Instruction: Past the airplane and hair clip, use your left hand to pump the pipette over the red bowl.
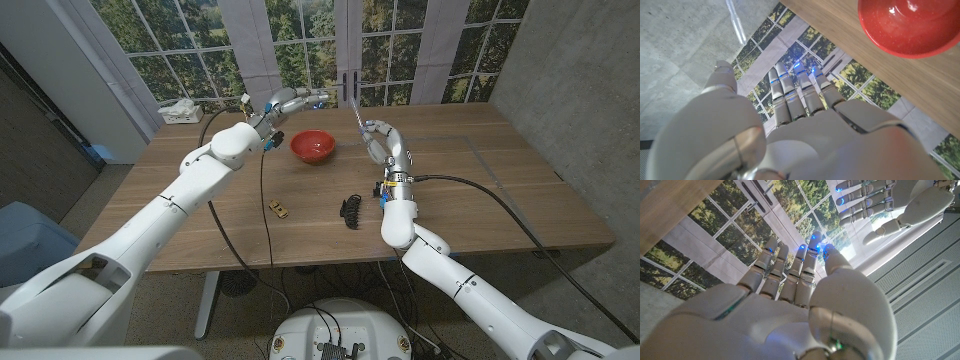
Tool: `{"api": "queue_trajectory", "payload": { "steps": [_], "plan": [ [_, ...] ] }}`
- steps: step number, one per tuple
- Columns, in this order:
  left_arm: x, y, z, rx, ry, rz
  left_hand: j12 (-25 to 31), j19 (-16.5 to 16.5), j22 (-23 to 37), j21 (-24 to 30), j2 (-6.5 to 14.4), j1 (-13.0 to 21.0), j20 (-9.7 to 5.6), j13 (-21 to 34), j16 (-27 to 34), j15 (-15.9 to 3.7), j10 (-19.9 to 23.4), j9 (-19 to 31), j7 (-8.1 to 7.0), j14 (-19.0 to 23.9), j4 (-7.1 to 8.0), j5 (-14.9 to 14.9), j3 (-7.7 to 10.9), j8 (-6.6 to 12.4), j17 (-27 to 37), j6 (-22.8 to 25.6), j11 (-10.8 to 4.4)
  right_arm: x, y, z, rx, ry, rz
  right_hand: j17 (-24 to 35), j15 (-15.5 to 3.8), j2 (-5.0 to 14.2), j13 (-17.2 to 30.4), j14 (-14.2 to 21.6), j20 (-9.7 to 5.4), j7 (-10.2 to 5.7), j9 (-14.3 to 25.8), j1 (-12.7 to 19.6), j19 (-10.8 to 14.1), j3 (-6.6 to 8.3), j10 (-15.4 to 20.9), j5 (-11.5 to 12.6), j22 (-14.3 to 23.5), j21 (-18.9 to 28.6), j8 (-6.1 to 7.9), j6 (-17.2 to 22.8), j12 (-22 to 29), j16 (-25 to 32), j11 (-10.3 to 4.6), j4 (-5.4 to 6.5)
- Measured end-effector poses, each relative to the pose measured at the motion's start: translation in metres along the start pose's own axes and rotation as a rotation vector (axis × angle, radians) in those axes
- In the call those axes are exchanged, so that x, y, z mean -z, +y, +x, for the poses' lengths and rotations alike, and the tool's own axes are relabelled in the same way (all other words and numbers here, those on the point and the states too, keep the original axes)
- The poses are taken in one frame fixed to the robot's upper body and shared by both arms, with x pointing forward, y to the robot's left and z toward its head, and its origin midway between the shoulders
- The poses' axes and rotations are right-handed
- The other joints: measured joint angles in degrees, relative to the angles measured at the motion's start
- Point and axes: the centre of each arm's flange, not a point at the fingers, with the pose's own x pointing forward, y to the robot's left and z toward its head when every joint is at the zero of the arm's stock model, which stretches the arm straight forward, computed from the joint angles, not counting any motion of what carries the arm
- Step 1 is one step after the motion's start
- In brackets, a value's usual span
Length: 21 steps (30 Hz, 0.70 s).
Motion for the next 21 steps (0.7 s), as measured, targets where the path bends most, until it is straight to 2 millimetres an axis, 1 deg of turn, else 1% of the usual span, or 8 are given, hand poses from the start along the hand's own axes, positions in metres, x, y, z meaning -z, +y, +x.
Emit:
{"api": "queue_trajectory", "payload": {
  "steps": [2, 6, 10, 13, 15, 17, 18, 21],
  "plan": [
    [0.0, -0.001, 0.001, 0.014, -0.001, -0.018, 0.0, 0.3, 0.0, 0.0, -0.2, 0.2, -0.07, 0.0, 0.0, 0.08, 0.5, 0.0, -0.01, 0.1, -0.08, 0.0, 0.08, 0.0, 0.0, 0.6, -0.48, -0.001, 0.001, 0.0, -0.001, -0.007, 0.0, 0.0, 0.0, 0.0, 0.0, 0.0, -0.08, 0.0, 0.1, 0.0, -0.1, 0.0, 0.0, 0.0, 0.0, 0.0, 0.0, 0.0, 0.0, 0.0, 0.0, 0.0],
    [0.0, -0.005, 0.005, 0.051, -0.01, -0.059, 0.2, 0.4, 0.0, 0.2, -0.1, 0.4, 0.01, 0.0, 0.0, -0.23, 1.0, 0.0, -0.22, 0.4, -0.32, 0.0, 0.32, 0.32, 0.0, 1.2, -0.8, -0.005, 0.003, -0.001, -0.004, -0.022, 0.001, 0.0, 0.0, 0.0, 0.0, 0.0, -0.08, 0.0, 0.1, 0.0, -0.1, 0.0, 0.0, 0.0, 0.0, 0.0, 0.0, 0.0, 0.0, 0.0, 0.0, 0.0],
    [0.0, -0.007, 0.009, 0.075, -0.012, -0.088, 0.2, 0.4, 0.0, 0.2, -0.2, 0.7, 0.0, 0.0, 0.0, 0.08, 1.5, -0.3, -0.14, 0.7, -0.32, 0.0, 0.32, 0.32, 0.0, 1.7, -0.71, -0.006, 0.004, -0.002, -0.005, -0.029, 0.002, 0.0, 0.0, 0.0, 0.2, 0.0, -0.08, 0.0, 0.4, 0.0, -0.1, 0.0, 0.3, 0.2, 0.0, 0.0, 0.0, 0.0, 0.0, 0.0, 0.32, 0.0],
    [0.0, -0.01, 0.01, 0.096, -0.014, -0.11, 0.2, 0.4, 0.0, 0.2, 0.0, 0.9, 0.0, 0.0, 0.0, -0.14, 1.8, -0.3, -0.02, 0.9, -0.55, 0.0, 0.55, 0.32, 0.0, 2.0, -0.79, -0.01, 0.004, -0.003, -0.003, -0.048, 0.002, 0.0, 0.0, 0.0, 0.3, 0.0, -0.08, 0.0, 0.4, 0.0, -0.1, 0.0, 0.3, 0.2, 0.0, 0.0, 0.01, 0.0, 0.0, 0.0, 0.32, 0.0],
    [0.0, -0.011, 0.01, 0.108, -0.016, -0.125, 0.4, 0.4, 0.0, 0.2, 0.0, 1.0, 0.0, 0.0, 0.0, -0.23, 2.0, -0.3, 0.18, 1.0, -0.54, 0.1, 0.55, 0.32, 0.0, 2.2, -0.59, -0.01, 0.005, -0.003, -0.005, -0.049, 0.003, 0.0, 0.0, 0.0, 0.3, 0.0, -0.08, 0.0, 0.5, 0.0, -0.1, 0.0, 0.3, 0.2, 0.0, 0.0, 0.41, 0.0, 0.0, 0.0, 0.32, 0.0],
    [0.0, -0.013, 0.014, 0.118, -0.014, -0.137, 0.4, 0.5, 0.0, 0.2, 0.1, 1.6, -0.13, 0.0, 0.0, -0.23, 2.5, -0.3, 0.48, 1.0, -0.78, 0.2, 0.79, 0.32, 0.0, 2.7, -0.49, -0.013, 0.005, -0.004, -0.002, -0.067, 0.002, 0.0, 0.01, 0.0, 0.3, 0.0, -0.08, 0.0, 0.7, 0.0, -0.1, 0.0, 0.3, 0.2, 0.0, 0.0, 0.41, 0.0, 0.0, 0.0, 0.32, 0.0],
    [0.0, -0.013, 0.015, 0.124, -0.014, -0.146, 0.4, 0.7, 0.0, 0.2, 0.1, 1.6, -0.32, 0.0, 0.0, -0.23, 2.7, -0.3, 0.29, 1.0, -0.84, 0.2, 0.85, 0.32, 0.0, 2.9, -0.6, -0.014, 0.005, -0.004, -0.001, -0.07, 0.002, 0.0, 0.01, 0.0, 0.3, 0.0, -0.08, 0.0, 0.7, 0.0, -0.1, 0.0, 0.3, 0.2, 0.0, 0.0, 0.41, 0.0, 0.0, 0.0, 0.32, 0.0],
    [0.001, -0.016, 0.017, 0.138, -0.013, -0.164, 0.4, 0.9, 0.0, 0.4, 0.6, 3.2, -0.09, -0.2, 0.0, -0.06, 2.9, -0.3, 0.47, 1.2, -1.43, 0.2, 1.49, 0.32, 0.0, 3.1, -0.69, -0.016, 0.005, -0.005, 0.001, -0.081, 0.002, 0.0, 0.01, 0.0, 0.3, 0.0, -0.08, 0.0, 0.7, 0.0, -0.1, 0.0, 0.4, 0.2, 0.0, 0.0, 0.41, 0.0, 0.0, -0.1, 0.19, 0.0]
  ]
}}
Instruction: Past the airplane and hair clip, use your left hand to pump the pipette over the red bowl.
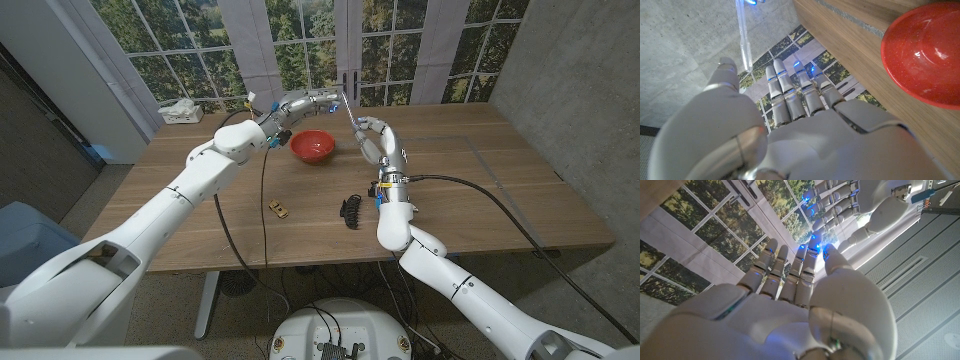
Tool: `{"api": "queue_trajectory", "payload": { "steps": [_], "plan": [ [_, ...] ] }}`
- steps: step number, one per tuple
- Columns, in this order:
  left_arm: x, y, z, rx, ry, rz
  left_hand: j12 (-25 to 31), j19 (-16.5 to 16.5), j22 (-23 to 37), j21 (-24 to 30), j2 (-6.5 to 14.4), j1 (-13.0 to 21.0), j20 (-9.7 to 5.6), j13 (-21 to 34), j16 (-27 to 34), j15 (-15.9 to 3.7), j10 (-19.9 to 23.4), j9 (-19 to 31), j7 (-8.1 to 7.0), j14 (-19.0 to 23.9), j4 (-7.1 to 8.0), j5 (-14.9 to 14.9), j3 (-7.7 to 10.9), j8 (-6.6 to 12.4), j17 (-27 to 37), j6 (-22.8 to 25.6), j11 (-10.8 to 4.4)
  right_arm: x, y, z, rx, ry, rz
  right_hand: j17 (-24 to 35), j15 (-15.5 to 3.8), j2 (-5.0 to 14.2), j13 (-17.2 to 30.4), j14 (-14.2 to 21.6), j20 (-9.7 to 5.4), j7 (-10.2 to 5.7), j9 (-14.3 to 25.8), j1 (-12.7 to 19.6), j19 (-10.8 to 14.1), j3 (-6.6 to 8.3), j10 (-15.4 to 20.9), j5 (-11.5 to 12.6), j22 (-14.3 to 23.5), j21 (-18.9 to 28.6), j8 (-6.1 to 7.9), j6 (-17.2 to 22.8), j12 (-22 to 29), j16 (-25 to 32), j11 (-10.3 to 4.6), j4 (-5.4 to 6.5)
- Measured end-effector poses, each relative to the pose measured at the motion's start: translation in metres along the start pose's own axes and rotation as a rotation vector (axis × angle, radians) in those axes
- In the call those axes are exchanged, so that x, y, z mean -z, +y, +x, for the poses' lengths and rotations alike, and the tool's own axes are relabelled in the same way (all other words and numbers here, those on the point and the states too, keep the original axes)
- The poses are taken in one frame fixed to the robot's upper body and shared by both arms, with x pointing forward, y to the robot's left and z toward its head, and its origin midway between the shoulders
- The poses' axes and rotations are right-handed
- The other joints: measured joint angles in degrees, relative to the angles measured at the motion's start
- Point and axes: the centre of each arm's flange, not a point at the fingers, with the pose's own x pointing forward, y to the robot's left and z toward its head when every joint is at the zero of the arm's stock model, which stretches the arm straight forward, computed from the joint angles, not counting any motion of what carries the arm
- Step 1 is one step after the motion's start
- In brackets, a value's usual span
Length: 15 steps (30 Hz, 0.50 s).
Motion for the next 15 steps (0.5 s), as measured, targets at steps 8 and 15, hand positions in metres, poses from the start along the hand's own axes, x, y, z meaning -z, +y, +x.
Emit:
{"api": "queue_trajectory", "payload": {
  "steps": [8, 15],
  "plan": [
    [0.0011, -0.0046, 0.0039, 0.023, 0.008, -0.024, 0.0, 0.4, 0.0, 0.2, 0.1, 1.5, -0.21, -0.1, 0.0, -0.36, 1.5, 0.0, -0.17, 0.9, -0.2, 0.0, 0.67, 0.0, 0.0, 1.7, -0.31, -0.0045, 0.0003, -0.0024, 0.001, -0.022, -0.005, 0.0, 0.0, 0.33, 0.3, 0.0, 0.0, 0.0, 0.0, 0.3, 0.0, -0.24, 0.1, 0.0, 0.0, 0.1, -0.01, 0.0, 0.0, -0.2, -0.09, 0.24],
    [0.0007, -0.0079, 0.0052, 0.039, 0.007, -0.046, 0.0, 0.7, 0.0, 0.2, 0.4, 1.7, -0.5, -0.1, 0.0, -0.37, 2.1, 0.0, -0.49, 1.5, 0.19, 0.0, 1.07, 0.0, 0.0, 2.4, -0.61, -0.0073, 0.0002, -0.0047, -0.003, -0.035, -0.01, 0.0, 0.0, 0.3, 0.3, 0.0, 0.0, 0.0, 0.0, 0.3, 0.0, -0.24, 0.3, 0.0, 0.0, 0.3, -0.02, 0.0, 0.0, -0.2, -0.29, 0.24]
  ]
}}
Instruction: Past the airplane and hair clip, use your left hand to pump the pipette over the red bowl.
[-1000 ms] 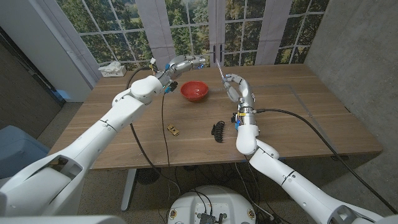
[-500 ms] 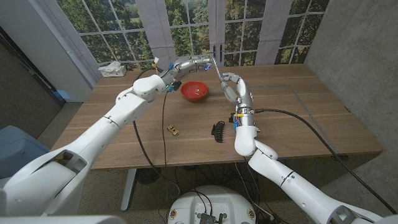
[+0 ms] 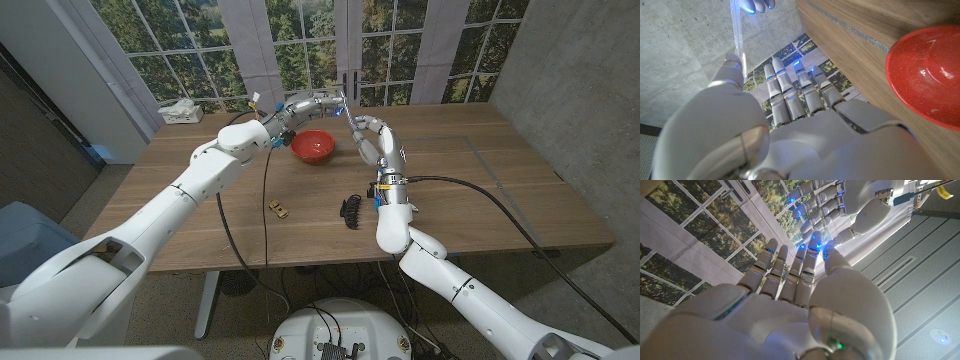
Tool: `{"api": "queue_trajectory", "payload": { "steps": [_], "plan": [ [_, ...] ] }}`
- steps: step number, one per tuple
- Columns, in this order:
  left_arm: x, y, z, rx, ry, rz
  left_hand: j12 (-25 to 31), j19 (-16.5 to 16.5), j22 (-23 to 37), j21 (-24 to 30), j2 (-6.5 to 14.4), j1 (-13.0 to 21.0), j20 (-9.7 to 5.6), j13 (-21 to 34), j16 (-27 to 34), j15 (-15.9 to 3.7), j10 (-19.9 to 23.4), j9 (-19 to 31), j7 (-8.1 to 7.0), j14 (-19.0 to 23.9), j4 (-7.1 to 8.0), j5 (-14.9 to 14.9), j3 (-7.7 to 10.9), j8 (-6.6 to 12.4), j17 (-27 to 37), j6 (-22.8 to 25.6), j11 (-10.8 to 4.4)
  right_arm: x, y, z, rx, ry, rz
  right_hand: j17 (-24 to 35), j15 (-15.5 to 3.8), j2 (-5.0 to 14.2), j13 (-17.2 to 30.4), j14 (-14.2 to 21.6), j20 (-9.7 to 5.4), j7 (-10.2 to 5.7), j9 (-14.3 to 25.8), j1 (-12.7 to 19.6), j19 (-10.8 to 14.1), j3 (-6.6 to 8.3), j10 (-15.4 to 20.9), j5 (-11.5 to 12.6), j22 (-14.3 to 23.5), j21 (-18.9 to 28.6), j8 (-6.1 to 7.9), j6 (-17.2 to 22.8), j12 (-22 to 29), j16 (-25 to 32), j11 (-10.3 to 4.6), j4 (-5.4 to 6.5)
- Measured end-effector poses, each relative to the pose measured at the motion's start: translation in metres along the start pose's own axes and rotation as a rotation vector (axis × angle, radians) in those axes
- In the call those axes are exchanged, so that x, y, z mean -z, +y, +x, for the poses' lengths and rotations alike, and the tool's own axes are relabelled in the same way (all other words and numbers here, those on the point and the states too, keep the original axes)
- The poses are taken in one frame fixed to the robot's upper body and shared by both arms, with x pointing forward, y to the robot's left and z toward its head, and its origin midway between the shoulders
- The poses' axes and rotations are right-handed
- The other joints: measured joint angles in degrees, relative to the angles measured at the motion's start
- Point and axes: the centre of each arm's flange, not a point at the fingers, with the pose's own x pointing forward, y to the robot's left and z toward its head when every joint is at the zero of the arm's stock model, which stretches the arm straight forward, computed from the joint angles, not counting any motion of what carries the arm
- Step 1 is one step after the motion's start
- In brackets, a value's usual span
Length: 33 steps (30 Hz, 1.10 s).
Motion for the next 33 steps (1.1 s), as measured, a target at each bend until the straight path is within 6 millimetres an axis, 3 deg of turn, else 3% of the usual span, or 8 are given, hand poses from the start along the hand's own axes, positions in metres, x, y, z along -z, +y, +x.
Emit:
{"api": "queue_trajectory", "payload": {
  "steps": [6, 13, 21, 26, 33],
  "plan": [
    [-0.001, -0.005, 0.002, 0.024, -0.007, -0.03, 0.0, 0.3, 0.0, 0.0, 2.1, 2.0, 0.29, 0.0, 0.0, 0.21, 0.2, 0.0, 0.02, 0.4, 0.49, 0.0, 1.6, -0.35, 0.1, 0.0, 0.2, -0.002, 0.0, -0.002, -0.002, -0.008, -0.018, 0.0, 0.0, 0.0, 0.0, 0.0, -0.01, 0.0, 0.0, 0.0, 0.0, 0.0, 0.0, 0.0, 0.0, 0.0, 0.0, 0.0, 0.0, 0.0, 0.0, 0.0],
    [-0.003, -0.01, 0.004, 0.067, -0.026, -0.067, -0.9, 0.0, 0.0, 0.0, 7.3, 2.1, 1.04, 0.0, 0.0, 0.21, 0.2, 0.0, 0.18, 0.4, 1.22, 0.2, 4.64, -1.16, 0.1, -0.1, 0.16, -0.002, -0.001, -0.004, -0.003, -0.009, -0.032, 0.0, 0.0, 0.0, 0.0, 0.0, -0.21, 0.0, -0.2, 0.0, -0.2, 0.0, 0.0, 0.0, 0.0, 0.2, 0.0, 0.0, 0.0, 0.0, 0.01, 0.0],
    [-0.004, -0.014, 0.007, 0.096, -0.049, -0.116, -0.2, 0.5, 0.0, 0.2, 7.8, 1.6, 0.87, 0.0, 0.0, -0.12, 4.4, 0.0, -0.72, 2.0, 0.69, 0.2, 6.4, -0.3, 0.0, 4.9, -0.3, -0.002, -0.001, -0.005, -0.001, -0.007, -0.039, -0.1, 0.0, 0.0, 0.1, 0.0, -0.21, 0.0, -0.1, 0.0, -0.2, 0.0, 0.0, 0.0, 0.0, 0.2, -0.01, 0.0, 0.0, 0.0, 0.01, 0.0],
    [-0.005, -0.014, 0.008, 0.097, -0.06, -0.135, 0.7, 1.4, 0.0, 0.4, 8.3, 1.2, 0.64, 0.0, 0.0, -0.23, 8.6, -0.1, -0.33, 3.7, 0.7, 0.2, 7.67, 0.36, 0.0, 9.2, -0.12, -0.002, -0.001, -0.006, 0.001, -0.006, -0.04, -0.2, 0.0, 0.0, 0.3, 0.0, -0.21, 0.0, -0.2, 0.0, -0.2, -0.24, 0.0, 0.0, 0.0, 0.2, -0.01, 0.0, 0.0, 0.0, 0.01, 0.24],
    [-0.005, -0.016, 0.008, 0.092, -0.071, -0.154, 0.7, 2.0, 0.0, 0.4, 8.3, 0.4, 0.6, -0.1, 0.0, -0.51, 10.5, -0.3, -1.0, 4.4, 0.69, 0.2, 8.46, 0.45, 0.0, 11.1, -0.52, -0.001, -0.002, -0.006, 0.003, -0.004, -0.042, -0.3, 0.0, -0.01, 0.3, 0.0, 0.01, -0.11, -0.2, 0.0, -0.4, -0.24, 0.0, 0.2, -0.1, 0.2, -0.01, 0.1, 0.0, -0.2, 0.01, 0.24]
  ]
}}
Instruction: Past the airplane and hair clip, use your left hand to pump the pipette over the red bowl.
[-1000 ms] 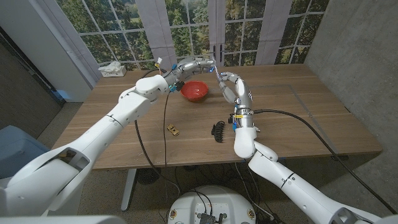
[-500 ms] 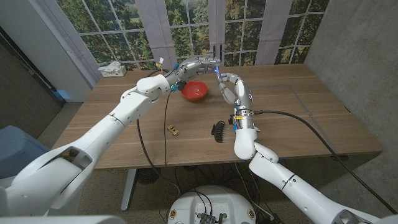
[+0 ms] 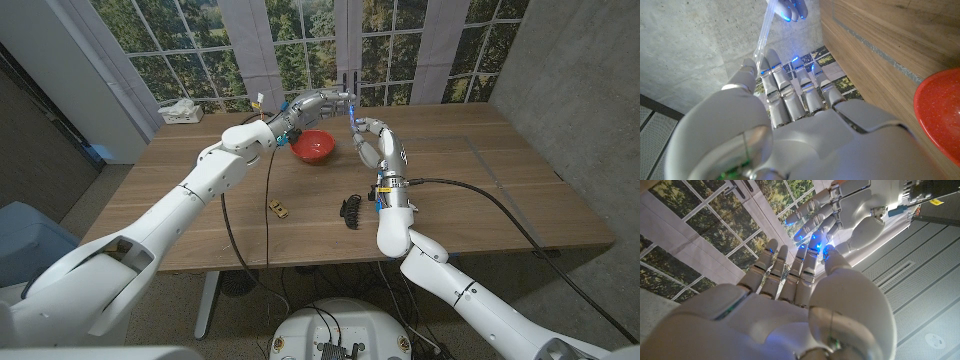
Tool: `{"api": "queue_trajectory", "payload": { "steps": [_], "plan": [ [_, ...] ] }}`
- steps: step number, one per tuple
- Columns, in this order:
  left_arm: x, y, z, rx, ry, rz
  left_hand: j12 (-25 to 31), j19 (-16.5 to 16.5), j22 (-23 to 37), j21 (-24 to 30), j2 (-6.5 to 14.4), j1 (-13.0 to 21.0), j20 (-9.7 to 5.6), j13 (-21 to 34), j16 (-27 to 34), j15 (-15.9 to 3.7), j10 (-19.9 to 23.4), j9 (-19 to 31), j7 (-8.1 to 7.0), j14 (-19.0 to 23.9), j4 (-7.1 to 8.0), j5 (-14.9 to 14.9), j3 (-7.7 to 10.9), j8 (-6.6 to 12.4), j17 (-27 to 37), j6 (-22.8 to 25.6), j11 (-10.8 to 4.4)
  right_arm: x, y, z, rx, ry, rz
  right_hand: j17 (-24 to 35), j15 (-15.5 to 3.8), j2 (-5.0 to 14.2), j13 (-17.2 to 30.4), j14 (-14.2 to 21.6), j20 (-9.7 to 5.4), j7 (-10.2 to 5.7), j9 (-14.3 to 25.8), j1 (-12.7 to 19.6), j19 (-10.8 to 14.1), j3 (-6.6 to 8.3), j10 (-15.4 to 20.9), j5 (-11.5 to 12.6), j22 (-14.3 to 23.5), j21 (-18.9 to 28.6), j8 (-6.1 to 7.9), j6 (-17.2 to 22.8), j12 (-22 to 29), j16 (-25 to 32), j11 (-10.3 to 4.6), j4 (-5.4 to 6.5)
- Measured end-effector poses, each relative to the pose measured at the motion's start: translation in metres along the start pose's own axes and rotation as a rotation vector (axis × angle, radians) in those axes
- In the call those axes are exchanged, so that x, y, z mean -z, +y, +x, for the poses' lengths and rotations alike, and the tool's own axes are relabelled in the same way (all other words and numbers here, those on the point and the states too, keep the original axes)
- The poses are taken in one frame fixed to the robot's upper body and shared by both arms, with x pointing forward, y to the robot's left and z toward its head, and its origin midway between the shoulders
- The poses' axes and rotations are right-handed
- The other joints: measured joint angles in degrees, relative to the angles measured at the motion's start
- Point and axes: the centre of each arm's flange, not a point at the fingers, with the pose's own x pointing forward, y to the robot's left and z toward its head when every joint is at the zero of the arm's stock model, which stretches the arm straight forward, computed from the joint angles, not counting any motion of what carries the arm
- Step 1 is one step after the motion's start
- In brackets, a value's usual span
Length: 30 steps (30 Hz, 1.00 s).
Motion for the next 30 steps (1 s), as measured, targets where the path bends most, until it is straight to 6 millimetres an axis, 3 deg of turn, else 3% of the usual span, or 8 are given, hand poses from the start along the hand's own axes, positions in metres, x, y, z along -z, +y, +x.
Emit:
{"api": "queue_trajectory", "payload": {
  "steps": [8, 10, 14, 19, 26, 30],
  "plan": [
    [-0.001, -0.001, 0.0, -0.012, -0.006, -0.005, -0.5, 0.7, 0.0, 0.4, 0.0, 0.0, 0.1, -0.2, -0.4, -0.2, 0.5, 0.0, -0.44, 0.4, -0.85, 0.0, 0.86, -0.29, -0.3, 1.0, -0.33, 0.001, -0.001, 0.0, -0.002, 0.003, 0.002, 0.0, 0.0, -0.02, 0.0, 0.0, 0.24, -0.43, -0.3, 0.0, -0.2, -0.47, 0.0, 0.0, 0.0, 0.0, 0.0, 0.2, -0.4, -0.2, 0.0, 0.15],
    [-0.001, -0.001, 0.0, -0.015, -0.007, -0.005, -0.5, 0.7, 0.0, 0.4, 0.0, 0.0, 0.1, -0.2, -0.4, -0.2, 0.5, 0.0, -0.43, 0.4, -1.09, 0.0, 1.09, -0.34, -0.3, 1.0, -0.33, 0.001, -0.001, -0.001, -0.005, 0.007, 0.006, 0.0, 0.0, -0.9, 0.0, 0.0, 0.42, -0.89, -0.4, -0.9, -0.4, -0.79, 0.0, 0.0, 0.0, 0.0, -0.09, 0.1, -0.7, -0.2, 0.02, 0.3],
    [-0.002, -0.002, 0.0, -0.019, -0.01, -0.005, -0.7, 0.7, 0.0, 0.4, -0.4, 0.4, 0.09, -0.2, -0.4, -0.2, 0.8, 0.0, -0.87, 0.4, -1.08, 0.0, 1.56, -0.35, -0.3, 1.4, -0.65, 0.002, -0.002, -0.001, -0.011, 0.013, 0.011, 0.0, 0.12, -1.21, 0.0, -0.1, 0.97, -1.55, -1.0, -2.6, -1.0, -1.83, -1.1, 0.3, 0.0, 0.4, -1.57, -2.1, -1.3, -0.2, 1.05, 0.72],
    [-0.004, -0.003, 0.001, -0.022, -0.014, -0.004, -0.7, 0.7, 0.0, 0.4, -0.8, 0.8, 0.09, 0.0, -0.4, -0.19, 0.8, 0.0, -1.05, 0.4, -1.32, -0.2, 1.79, -0.36, -0.1, 1.6, -0.85, 0.004, -0.004, -0.001, -0.027, 0.028, 0.015, 0.3, 0.3, -2.73, 0.3, -1.6, 2.11, -2.24, -2.4, -5.5, -1.7, -3.79, -4.4, 0.8, 0.0, 0.4, -5.43, -8.7, -2.9, -0.6, 2.33, 0.96],
    [-0.007, -0.005, 0.001, -0.027, -0.016, 0.01, -0.7, 0.7, 0.0, 0.4, -1.0, 1.0, 0.1, 0.0, -0.4, -0.19, 0.8, 0.0, -1.05, 0.4, -1.32, -0.3, 1.79, -0.73, -0.1, 1.6, -0.85, 0.01, -0.007, -0.002, -0.053, 0.06, 0.015, 0.7, 0.33, -4.06, 0.2, -5.9, 4.33, -3.26, -4.8, -12.4, -3.9, -7.36, -14.9, 1.1, 0.0, -0.2, -13.38, -23.7, -6.2, -2.3, 4.56, 1.67],
    [-0.009, -0.005, 0.001, -0.033, -0.013, 0.026, -1.1, 0.7, 0.0, 0.4, -1.2, 1.2, 0.1, 0.0, -0.4, -0.19, 0.8, 0.0, -1.05, 0.4, -1.32, -0.3, 1.79, -0.74, 0.2, 1.6, -0.85, 0.015, -0.009, -0.003, -0.07, 0.086, 0.026, 1.0, 0.38, -4.93, -0.2, -8.2, 4.73, -3.02, -5.7, -15.4, -5.6, -8.8, -20.3, 0.5, 0.0, -1.0, -15.25, -30.4, -7.1, -3.6, 5.27, 2.29]
  ]
}}
